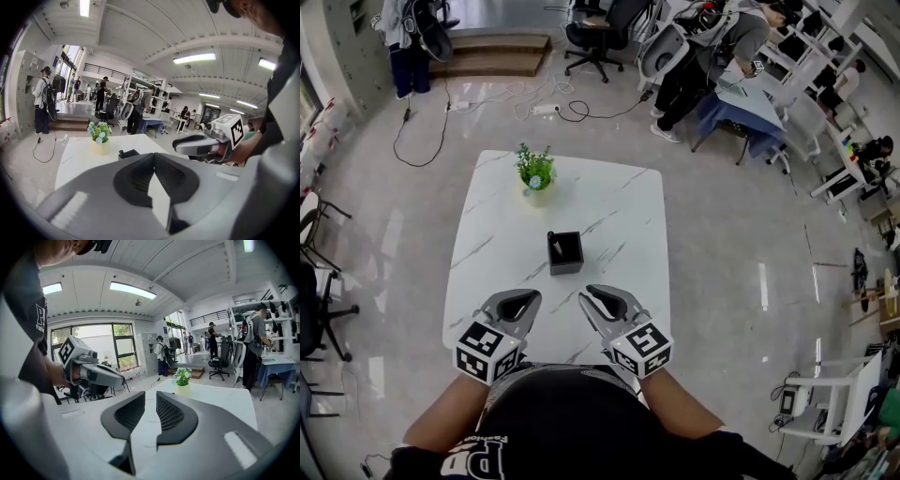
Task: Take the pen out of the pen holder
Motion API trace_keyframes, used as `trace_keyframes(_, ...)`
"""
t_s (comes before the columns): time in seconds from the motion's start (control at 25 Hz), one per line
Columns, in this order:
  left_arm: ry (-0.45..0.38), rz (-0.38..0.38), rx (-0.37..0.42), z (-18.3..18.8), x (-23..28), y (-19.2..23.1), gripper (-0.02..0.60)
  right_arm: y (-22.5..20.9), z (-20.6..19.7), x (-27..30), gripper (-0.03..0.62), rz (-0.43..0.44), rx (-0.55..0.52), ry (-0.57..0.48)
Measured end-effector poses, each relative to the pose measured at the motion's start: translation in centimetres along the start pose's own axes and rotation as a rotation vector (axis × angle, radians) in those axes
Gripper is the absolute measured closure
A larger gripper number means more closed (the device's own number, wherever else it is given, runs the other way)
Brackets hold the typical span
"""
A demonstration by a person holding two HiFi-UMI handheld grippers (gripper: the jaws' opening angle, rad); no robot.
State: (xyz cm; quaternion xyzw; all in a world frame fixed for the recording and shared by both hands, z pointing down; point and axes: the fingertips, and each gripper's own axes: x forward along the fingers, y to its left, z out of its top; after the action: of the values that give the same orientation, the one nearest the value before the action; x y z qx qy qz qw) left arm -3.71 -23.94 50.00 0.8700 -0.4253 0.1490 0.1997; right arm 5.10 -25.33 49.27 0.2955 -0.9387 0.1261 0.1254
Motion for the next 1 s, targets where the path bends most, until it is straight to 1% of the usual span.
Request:
trace_keyframes(0.16,0.002,0.000,-0.001,-0.1,-0.1,0.2,0.525,-0.1,0.0,0.2,0.523,-0.009,-0.010,0.004)
trace_keyframes(0.72,0.003,0.013,-0.019,-0.3,0.2,0.7,0.525,-1.0,-0.2,1.2,0.523,-0.010,-0.027,0.032)
trace_keyframes(1.0,-0.001,0.044,-0.045,-0.9,-0.5,1.7,0.525,-2.6,0.1,4.2,0.523,-0.018,-0.100,0.061)
